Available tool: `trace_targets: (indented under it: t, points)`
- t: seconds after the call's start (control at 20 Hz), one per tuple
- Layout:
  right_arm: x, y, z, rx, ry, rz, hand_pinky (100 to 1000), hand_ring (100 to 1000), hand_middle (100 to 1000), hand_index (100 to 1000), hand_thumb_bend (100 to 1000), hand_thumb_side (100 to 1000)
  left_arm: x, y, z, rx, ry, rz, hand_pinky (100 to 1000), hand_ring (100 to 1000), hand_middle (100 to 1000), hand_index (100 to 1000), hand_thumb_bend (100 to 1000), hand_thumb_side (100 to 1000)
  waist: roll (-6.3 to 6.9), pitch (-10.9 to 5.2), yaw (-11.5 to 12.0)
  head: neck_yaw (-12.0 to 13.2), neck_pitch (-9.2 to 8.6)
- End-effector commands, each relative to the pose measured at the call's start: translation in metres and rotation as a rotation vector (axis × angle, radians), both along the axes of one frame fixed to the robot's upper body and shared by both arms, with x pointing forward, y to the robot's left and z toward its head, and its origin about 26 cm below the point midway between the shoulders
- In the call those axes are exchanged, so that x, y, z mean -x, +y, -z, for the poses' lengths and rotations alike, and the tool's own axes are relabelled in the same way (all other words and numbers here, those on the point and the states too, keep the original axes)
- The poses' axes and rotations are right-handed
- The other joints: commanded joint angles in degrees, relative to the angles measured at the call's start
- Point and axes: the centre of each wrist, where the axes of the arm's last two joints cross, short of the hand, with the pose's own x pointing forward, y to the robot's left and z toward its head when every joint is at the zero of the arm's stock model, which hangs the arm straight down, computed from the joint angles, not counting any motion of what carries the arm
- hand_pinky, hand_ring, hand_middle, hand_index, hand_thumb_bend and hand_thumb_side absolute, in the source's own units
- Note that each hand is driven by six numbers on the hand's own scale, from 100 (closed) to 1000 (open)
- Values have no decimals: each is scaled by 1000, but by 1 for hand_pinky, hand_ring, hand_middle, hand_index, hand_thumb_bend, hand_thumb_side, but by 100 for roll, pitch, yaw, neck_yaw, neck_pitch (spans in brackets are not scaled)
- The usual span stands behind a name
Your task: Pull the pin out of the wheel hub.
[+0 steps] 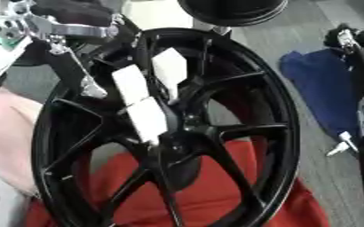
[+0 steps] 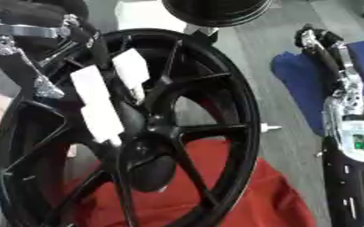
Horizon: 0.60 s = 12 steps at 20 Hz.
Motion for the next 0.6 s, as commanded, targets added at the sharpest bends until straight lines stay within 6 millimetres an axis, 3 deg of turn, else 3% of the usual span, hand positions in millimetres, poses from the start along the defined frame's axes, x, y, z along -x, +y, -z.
trace_targets:
  t: [0.05, 0.3, 0.6]
  points:
    - [2, 1, -14, 12, -44, 2, 919, 794, 663, 655, 100, 550, 0, 2, -6, -193, -35, 95, 779, 737, 699, 733, 386, 100, 53, -30, -13, 51, -47]
    - [2, 1, -14, 5, -46, 7, 918, 791, 660, 654, 100, 548, -1, 0, -1, -198, -14, 93, 769, 712, 646, 696, 343, 100, 66, -32, -27, 55, -11]
    - [2, 1, -13, 13, -39, 9, 918, 791, 658, 653, 100, 546, 2, 1, -6, -193, -13, 96, 777, 733, 700, 735, 408, 100, 86, -51, 0, 49, 37]
